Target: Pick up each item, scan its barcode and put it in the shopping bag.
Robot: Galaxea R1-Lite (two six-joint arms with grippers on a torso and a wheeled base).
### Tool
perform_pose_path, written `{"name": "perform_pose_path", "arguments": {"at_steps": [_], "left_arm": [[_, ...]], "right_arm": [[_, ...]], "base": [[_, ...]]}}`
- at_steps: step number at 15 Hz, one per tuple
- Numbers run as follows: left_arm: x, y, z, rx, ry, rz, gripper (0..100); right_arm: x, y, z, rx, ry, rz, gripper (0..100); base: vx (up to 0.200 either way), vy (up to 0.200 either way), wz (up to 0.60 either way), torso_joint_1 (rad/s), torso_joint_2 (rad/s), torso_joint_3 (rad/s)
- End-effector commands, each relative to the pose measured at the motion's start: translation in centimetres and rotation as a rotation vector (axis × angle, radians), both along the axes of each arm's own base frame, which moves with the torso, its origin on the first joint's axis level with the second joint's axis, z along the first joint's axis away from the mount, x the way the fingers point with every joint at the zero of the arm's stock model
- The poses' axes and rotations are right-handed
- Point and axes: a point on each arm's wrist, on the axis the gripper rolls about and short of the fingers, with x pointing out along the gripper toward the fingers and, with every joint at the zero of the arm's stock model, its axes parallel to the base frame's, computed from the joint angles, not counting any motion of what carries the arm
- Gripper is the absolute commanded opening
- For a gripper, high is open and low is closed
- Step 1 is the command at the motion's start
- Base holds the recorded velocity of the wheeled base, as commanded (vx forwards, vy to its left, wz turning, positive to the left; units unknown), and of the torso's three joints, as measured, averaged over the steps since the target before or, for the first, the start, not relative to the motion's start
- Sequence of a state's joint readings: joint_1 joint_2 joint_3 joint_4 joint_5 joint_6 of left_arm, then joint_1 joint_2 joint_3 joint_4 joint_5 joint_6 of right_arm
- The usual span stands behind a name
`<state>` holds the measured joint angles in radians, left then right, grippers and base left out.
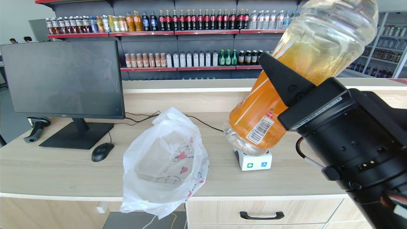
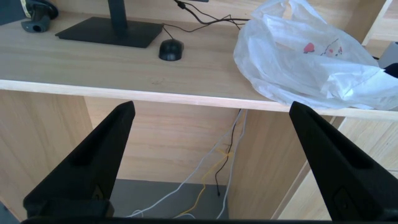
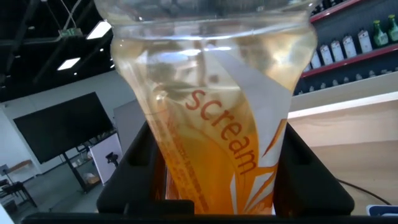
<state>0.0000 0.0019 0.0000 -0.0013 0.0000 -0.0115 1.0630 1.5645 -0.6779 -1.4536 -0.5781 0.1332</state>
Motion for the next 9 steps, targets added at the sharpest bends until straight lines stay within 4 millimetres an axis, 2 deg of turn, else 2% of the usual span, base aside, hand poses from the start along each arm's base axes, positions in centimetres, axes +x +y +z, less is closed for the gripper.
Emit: {"name": "perform_pose_path", "arguments": {"at_steps": [1, 9], "left_arm": [[0.0, 0.0, 0.0, -0.001, -0.001, 0.0, 100], [0.0, 0.0, 0.0, -0.001, -0.001, 0.0, 100]], "right_arm": [[0.0, 0.0, -0.1, -0.002, 0.001, 0.0, 0], [0.8, 0.2, -1.8, -0.044, 0.016, 0.048, 0]], "base": [[0.0, 0.0, 0.0, 0.0, 0.0, 0.0], [0.0, 0.0, 0.0, 0.0, 0.0, 0.0]]}}
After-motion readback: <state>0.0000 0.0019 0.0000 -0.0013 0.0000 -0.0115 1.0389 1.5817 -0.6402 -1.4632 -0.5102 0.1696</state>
